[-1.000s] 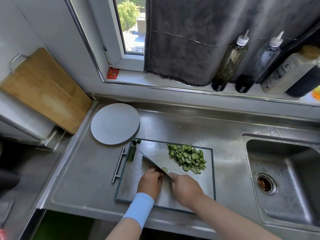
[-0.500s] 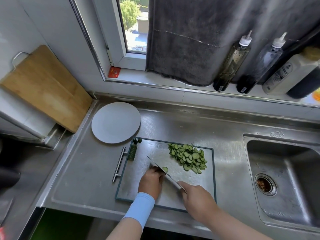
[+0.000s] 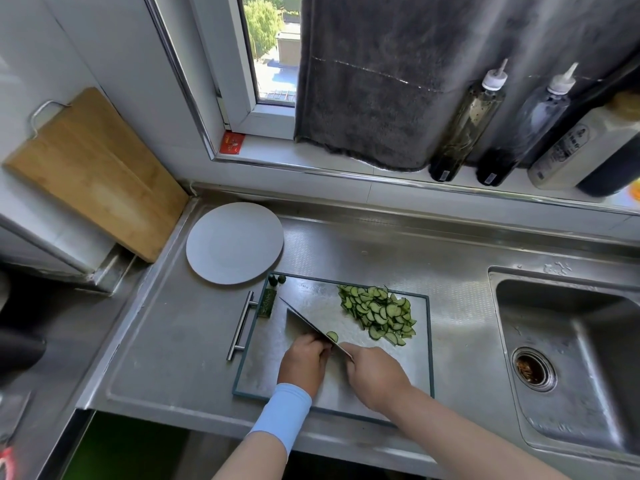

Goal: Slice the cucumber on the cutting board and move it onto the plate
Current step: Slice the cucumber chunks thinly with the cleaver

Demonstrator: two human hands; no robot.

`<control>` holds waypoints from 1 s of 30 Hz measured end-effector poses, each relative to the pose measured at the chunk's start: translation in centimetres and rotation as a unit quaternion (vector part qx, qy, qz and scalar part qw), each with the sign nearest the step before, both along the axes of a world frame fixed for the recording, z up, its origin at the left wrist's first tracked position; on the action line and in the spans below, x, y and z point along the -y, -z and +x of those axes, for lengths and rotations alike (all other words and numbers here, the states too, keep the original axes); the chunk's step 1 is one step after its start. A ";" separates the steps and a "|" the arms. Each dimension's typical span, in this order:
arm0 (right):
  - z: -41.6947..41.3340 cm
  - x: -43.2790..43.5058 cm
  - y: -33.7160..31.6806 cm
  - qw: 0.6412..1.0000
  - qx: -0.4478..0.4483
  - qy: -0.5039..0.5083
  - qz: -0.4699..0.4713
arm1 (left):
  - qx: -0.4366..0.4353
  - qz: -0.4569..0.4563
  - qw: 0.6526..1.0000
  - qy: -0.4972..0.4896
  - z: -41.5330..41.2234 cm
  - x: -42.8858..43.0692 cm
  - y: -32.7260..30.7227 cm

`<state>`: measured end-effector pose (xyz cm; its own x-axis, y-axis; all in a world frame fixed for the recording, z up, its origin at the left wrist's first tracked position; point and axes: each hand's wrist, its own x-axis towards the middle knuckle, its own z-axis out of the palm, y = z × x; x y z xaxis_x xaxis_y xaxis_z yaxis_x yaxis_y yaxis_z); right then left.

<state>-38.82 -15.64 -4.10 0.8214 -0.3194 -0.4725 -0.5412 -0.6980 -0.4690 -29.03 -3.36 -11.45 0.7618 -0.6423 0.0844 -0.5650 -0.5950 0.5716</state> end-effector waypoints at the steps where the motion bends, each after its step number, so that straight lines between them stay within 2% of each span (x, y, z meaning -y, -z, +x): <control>1: -0.1 -0.1 0.0 1.000 0.003 -0.003 -0.004 | -0.001 0.002 1.000 0.001 0.0 0.0 0.0; 16: -4.2 0.5 -1.0 1.000 0.023 0.002 -0.004 | 0.022 -0.013 1.000 0.013 0.0 0.0 0.0; 23: -2.1 0.3 -0.8 1.000 -0.006 0.008 0.025 | 0.015 -0.036 0.999 0.002 0.0 -0.2 1.1; 30: -0.2 -0.2 -0.3 1.000 -0.005 0.011 0.012 | 0.037 -0.049 0.998 0.010 -0.2 -0.5 1.7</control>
